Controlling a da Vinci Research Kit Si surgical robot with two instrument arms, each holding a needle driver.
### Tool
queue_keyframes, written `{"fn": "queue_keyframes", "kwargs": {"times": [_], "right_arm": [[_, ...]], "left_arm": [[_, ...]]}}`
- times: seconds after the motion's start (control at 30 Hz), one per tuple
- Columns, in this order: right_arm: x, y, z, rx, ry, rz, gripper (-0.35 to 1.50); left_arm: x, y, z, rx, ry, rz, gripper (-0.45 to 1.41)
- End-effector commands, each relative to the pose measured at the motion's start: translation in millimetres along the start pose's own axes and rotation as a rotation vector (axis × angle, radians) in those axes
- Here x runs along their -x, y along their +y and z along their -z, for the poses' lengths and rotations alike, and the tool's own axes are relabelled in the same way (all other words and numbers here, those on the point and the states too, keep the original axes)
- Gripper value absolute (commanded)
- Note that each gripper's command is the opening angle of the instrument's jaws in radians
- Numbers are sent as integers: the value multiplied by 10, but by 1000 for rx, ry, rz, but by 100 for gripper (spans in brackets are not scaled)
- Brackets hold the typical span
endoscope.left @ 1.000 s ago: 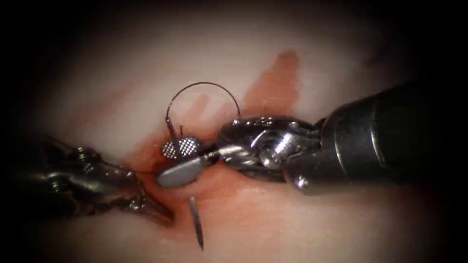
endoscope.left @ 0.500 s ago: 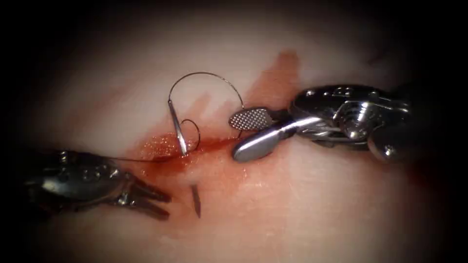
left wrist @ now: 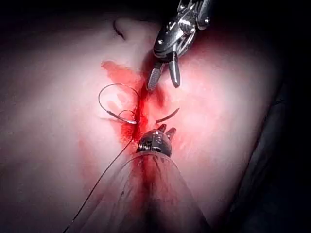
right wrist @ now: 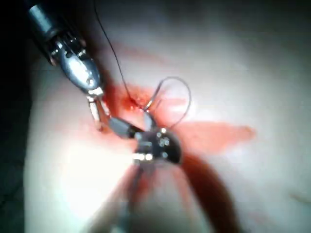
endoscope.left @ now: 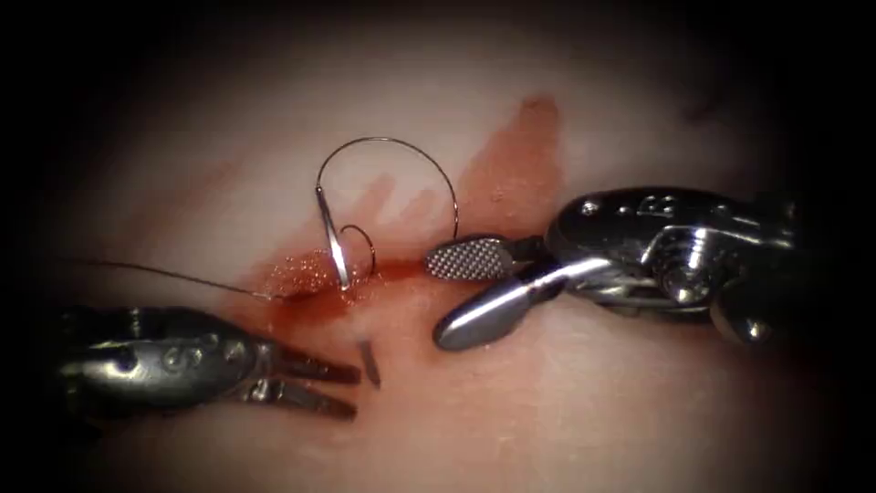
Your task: Wound Closure
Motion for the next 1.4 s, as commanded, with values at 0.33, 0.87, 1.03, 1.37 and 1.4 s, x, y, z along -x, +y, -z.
{"fn": "queue_keyframes", "kwargs": {"times": [0.33, 0.87, 1.03, 1.37, 1.4], "right_arm": [[45, 6, -19, -28, -56, 32, 114], [52, 10, -23, -29, -62, 38, 114], [55, 12, -25, -28, -67, 29, 114], [55, 13, -30, -26, -68, 30, 114], [55, 13, -30, -26, -68, 30, 114]], "left_arm": [[-6, 1, 15, -120, 29, 9, 27], [-17, 7, -6, -92, 85, -80, 68], [-19, 6, -16, -99, 93, -79, 64], [-6, -13, -23, -174, 111, -12, 14], [-4, -14, -22, -185, 111, 0, 10]]}}
